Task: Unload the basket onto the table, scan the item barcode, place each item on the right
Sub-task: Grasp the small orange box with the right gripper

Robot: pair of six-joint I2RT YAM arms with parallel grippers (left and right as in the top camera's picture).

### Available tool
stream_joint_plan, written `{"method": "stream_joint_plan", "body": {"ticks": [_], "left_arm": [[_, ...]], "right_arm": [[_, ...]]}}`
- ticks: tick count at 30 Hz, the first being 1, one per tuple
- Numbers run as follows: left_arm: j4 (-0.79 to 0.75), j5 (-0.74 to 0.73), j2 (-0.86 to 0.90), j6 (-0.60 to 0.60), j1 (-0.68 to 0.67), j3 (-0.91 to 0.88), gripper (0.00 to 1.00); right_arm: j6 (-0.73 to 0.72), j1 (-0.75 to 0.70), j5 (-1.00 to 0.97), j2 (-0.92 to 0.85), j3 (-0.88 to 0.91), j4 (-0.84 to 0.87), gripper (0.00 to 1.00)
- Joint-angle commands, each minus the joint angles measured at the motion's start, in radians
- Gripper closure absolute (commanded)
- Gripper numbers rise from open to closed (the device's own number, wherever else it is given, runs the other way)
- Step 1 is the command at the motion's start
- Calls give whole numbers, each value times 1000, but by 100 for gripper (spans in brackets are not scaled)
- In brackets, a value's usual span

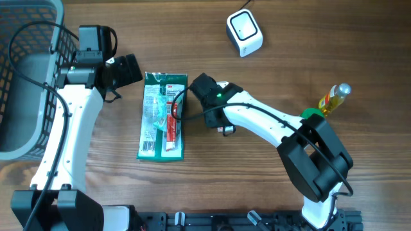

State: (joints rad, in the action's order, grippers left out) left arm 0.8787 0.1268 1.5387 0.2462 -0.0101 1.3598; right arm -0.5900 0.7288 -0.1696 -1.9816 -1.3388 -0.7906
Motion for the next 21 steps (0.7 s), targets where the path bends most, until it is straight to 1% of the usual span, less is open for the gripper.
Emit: {"method": "stream_joint_plan", "body": {"ticks": [1, 7, 21], "left_arm": [[-2, 5, 2, 9, 6, 5, 0], [-3, 5, 2, 9, 6, 5, 0], [-3, 5, 2, 9, 6, 5, 0]], "right_arm": [[3, 3, -16, 14, -51, -14, 69], [-42, 3, -8, 25, -43, -45, 69], [-43, 25, -3, 24, -42, -33, 70]]}}
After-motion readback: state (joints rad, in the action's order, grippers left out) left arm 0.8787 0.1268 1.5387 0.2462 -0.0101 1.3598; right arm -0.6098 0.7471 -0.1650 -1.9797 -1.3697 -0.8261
